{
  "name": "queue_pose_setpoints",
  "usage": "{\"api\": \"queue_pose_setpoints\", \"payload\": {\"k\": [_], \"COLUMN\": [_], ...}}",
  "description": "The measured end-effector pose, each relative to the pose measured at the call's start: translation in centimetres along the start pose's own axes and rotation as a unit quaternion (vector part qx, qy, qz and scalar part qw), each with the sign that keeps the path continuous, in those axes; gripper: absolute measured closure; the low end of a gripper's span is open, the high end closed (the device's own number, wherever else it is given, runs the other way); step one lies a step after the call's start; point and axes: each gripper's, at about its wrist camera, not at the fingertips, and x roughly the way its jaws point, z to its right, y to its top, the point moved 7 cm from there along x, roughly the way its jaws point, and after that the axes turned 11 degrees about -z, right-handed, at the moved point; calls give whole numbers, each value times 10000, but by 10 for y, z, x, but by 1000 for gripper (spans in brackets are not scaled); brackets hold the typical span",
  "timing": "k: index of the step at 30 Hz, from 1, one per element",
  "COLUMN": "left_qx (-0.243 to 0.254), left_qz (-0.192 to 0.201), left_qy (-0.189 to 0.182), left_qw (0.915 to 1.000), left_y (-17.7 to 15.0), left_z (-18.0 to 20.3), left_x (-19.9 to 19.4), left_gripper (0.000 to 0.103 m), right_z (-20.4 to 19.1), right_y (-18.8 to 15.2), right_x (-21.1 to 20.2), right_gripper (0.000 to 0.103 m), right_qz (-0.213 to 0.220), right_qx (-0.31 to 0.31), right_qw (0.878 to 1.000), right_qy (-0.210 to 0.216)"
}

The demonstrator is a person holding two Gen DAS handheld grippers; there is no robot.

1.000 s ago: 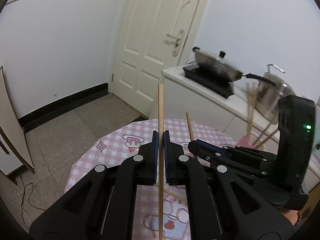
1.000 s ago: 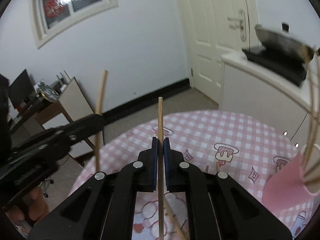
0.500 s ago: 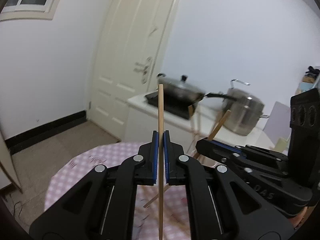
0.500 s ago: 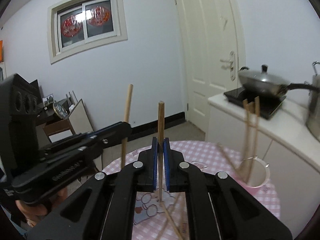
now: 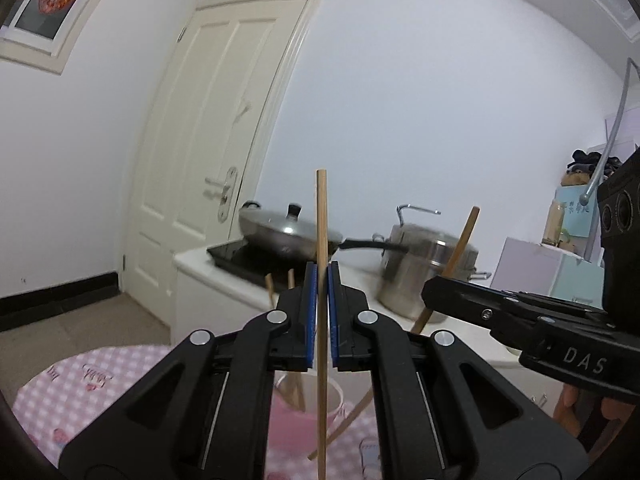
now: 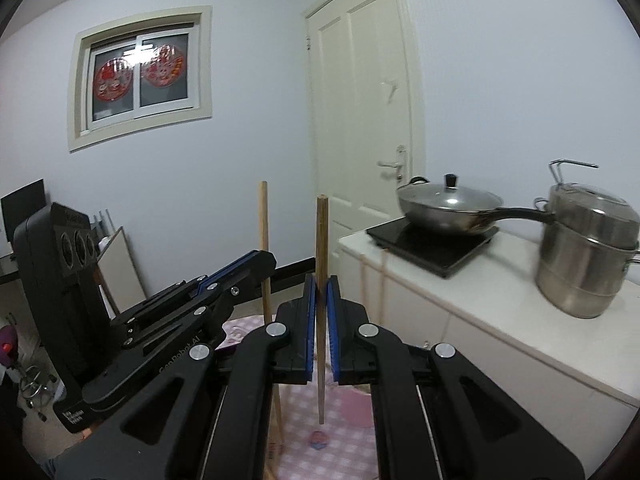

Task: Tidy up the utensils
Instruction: 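Lift both chopsticks upright and lower them into the pink cup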

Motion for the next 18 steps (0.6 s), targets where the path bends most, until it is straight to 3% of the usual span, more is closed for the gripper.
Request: {"api": "queue_pose_setpoints", "payload": {"k": [9, 18], "left_qx": [192, 240], "left_qz": [799, 796], "left_qy": [332, 678], "left_qw": [9961, 9942], "left_y": [15, 2], "left_z": [27, 22], "left_x": [26, 67], "left_gripper": [97, 97], "right_z": [37, 58], "right_y": [11, 14], "right_x": [-4, 24], "right_gripper": [99, 99], "right_qz": [315, 316], "right_qx": [27, 127], "right_qw": [9991, 9992], "right_qy": [-299, -188]}}
